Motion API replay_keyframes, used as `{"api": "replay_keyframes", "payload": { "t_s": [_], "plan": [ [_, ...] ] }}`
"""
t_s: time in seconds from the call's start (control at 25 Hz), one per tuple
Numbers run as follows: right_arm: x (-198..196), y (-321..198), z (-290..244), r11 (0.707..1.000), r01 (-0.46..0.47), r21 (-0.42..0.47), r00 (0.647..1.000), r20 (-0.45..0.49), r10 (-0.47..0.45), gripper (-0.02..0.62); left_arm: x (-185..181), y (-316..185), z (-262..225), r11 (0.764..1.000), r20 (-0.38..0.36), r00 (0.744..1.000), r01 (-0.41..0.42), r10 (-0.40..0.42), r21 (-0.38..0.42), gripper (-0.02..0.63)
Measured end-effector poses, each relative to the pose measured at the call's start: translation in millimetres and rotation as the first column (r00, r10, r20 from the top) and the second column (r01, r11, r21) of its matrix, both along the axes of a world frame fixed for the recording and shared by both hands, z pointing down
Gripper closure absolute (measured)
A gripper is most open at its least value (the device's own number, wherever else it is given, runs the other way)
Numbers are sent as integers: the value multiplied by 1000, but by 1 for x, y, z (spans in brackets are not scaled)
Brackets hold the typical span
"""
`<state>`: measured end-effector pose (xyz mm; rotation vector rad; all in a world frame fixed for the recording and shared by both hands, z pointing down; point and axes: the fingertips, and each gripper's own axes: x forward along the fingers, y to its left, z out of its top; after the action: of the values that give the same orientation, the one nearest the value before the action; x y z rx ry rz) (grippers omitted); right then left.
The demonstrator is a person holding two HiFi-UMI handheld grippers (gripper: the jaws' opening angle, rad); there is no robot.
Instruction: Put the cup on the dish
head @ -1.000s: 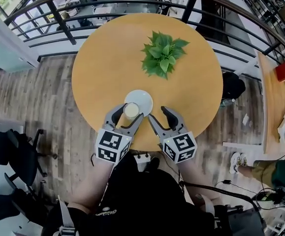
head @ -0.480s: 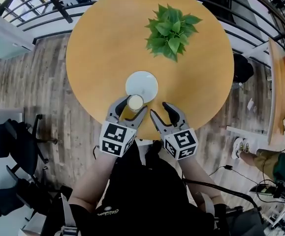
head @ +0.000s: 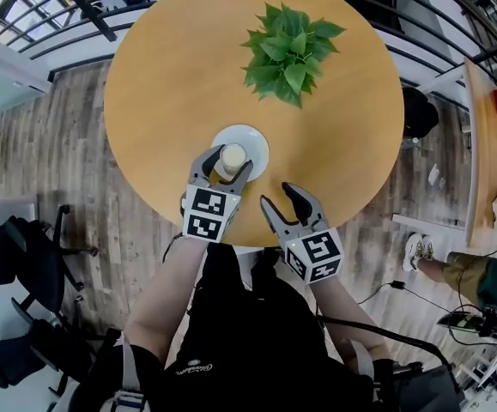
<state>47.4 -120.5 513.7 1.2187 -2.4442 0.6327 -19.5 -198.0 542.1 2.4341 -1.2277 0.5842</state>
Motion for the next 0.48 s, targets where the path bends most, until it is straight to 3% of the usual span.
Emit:
{"api": "replay_keyframes", "payload": {
  "t_s": [0.48],
  "plan": [
    [13,2,11,999,-26,-22,999,-23,25,382,16,-46,32,1000,29,1000,3,-4,30,341]
  ]
}}
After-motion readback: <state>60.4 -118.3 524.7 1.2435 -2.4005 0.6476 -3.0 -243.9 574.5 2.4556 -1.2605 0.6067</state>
